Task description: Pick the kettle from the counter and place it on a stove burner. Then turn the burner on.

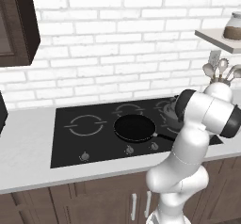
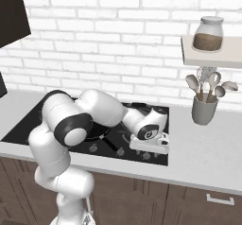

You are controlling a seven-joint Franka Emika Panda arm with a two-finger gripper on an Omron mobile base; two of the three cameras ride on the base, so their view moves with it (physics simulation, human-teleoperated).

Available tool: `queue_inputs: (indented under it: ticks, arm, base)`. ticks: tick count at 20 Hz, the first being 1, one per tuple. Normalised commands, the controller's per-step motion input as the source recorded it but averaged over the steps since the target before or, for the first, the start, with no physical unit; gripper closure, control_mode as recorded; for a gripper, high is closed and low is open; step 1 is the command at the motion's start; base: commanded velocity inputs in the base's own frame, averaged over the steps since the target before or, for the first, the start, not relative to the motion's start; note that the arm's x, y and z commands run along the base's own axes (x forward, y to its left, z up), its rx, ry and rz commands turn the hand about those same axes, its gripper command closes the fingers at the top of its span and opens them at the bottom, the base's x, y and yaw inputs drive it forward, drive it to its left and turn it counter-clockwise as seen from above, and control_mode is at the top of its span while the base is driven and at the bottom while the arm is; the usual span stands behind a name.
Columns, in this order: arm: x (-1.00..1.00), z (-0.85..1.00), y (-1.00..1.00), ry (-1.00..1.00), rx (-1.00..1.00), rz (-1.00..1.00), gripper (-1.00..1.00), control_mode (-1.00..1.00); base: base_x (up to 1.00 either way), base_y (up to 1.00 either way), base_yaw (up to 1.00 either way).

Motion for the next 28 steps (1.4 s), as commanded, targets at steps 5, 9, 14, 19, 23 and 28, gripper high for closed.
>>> queue_inputs:
  ticks: [5, 9, 14, 19, 23, 28]
  arm:
    - [0.01, -0.01, 0.00, -0.03, 0.00, 0.00, 1.00, -1.00]
    - [0.00, 0.00, 0.00, 0.00, 0.00, 0.00, 1.00, -1.00]
    - [-0.05, 0.00, 0.00, -0.06, -0.02, 0.14, 1.00, -1.00]
    - [-0.19, 0.00, 0.09, -0.04, -0.11, 0.37, 1.00, -1.00]
    - [-0.20, 0.00, 0.09, 0.00, -0.13, 0.39, 1.00, -1.00]
    - [-0.26, 0.00, 0.02, -0.01, -0.12, 0.39, 1.00, -1.00]
  base:
    - [0.00, 0.00, 0.00]
    - [0.00, 0.00, 0.00]
    - [0.00, 0.00, 0.00]
    - [0.00, 0.00, 0.00]
    - [0.00, 0.00, 0.00]
    - [0.00, 0.00, 0.00]
